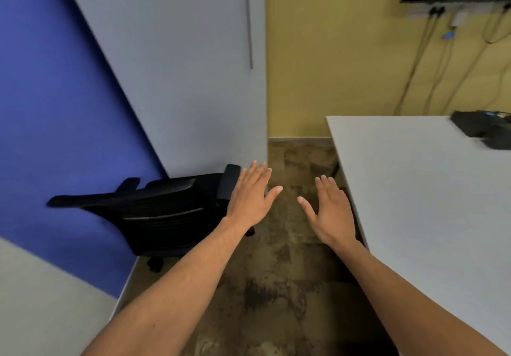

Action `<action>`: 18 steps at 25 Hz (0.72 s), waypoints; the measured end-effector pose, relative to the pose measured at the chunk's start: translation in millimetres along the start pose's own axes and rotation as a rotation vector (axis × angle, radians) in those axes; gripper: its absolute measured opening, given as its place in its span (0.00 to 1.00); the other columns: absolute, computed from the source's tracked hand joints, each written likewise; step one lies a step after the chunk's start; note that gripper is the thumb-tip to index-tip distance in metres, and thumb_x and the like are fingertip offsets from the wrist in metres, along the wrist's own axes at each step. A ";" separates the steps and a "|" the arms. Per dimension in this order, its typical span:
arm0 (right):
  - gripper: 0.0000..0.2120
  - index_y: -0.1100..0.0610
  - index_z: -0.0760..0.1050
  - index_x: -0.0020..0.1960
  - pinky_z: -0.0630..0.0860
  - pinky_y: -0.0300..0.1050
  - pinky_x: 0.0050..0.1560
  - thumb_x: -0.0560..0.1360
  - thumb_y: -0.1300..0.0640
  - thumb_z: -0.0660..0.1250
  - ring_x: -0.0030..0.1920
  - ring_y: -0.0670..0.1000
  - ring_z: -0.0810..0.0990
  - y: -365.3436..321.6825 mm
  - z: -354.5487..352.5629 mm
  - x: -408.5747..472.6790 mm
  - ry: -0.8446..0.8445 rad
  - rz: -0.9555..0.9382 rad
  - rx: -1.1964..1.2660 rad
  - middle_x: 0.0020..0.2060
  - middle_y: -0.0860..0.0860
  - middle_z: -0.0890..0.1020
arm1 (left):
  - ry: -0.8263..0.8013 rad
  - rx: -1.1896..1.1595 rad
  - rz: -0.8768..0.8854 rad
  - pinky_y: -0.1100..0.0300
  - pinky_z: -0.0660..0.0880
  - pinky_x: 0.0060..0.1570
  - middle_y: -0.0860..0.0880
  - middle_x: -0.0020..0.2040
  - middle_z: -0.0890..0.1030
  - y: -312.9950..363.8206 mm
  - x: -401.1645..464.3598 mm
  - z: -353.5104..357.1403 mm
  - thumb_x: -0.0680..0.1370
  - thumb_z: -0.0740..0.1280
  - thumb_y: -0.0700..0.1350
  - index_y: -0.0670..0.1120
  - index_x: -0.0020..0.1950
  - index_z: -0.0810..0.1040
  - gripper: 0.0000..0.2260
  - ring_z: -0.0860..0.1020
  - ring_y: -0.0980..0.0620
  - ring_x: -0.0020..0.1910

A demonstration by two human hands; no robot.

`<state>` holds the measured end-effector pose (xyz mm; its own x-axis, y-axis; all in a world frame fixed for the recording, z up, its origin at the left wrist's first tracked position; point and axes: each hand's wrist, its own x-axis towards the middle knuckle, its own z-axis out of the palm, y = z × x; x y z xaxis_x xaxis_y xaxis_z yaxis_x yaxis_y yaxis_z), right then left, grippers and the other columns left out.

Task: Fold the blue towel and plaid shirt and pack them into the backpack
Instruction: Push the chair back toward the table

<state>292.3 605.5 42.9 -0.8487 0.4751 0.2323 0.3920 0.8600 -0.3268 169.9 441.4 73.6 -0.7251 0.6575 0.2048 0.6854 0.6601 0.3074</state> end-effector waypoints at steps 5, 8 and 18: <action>0.37 0.55 0.57 0.79 0.49 0.50 0.76 0.80 0.31 0.48 0.79 0.51 0.53 -87.9 28.3 16.3 -0.035 -0.174 0.019 0.78 0.52 0.59 | 0.087 0.021 -0.186 0.55 0.43 0.77 0.49 0.80 0.55 -90.0 -43.9 -33.8 0.82 0.52 0.61 0.46 0.78 0.59 0.29 0.46 0.54 0.79; 0.37 0.55 0.57 0.79 0.48 0.49 0.76 0.80 0.32 0.48 0.79 0.51 0.52 -129.2 43.6 30.4 -0.078 -0.286 0.042 0.79 0.53 0.58 | 0.145 0.030 -0.292 0.55 0.44 0.77 0.49 0.79 0.57 -131.9 -66.0 -49.2 0.82 0.54 0.60 0.46 0.78 0.61 0.28 0.47 0.54 0.79; 0.36 0.55 0.56 0.79 0.51 0.53 0.78 0.80 0.33 0.49 0.79 0.51 0.51 -240.1 101.8 89.3 -0.268 -0.533 0.152 0.79 0.52 0.57 | 0.238 0.059 -0.635 0.54 0.46 0.77 0.47 0.78 0.60 -238.0 -114.3 -73.0 0.82 0.55 0.60 0.45 0.76 0.64 0.28 0.50 0.51 0.79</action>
<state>86.3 422.5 48.9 -0.9814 -0.0929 0.1679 -0.1488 0.9209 -0.3602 84.7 182.6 44.9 -0.9784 0.0420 0.2024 0.1192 0.9146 0.3863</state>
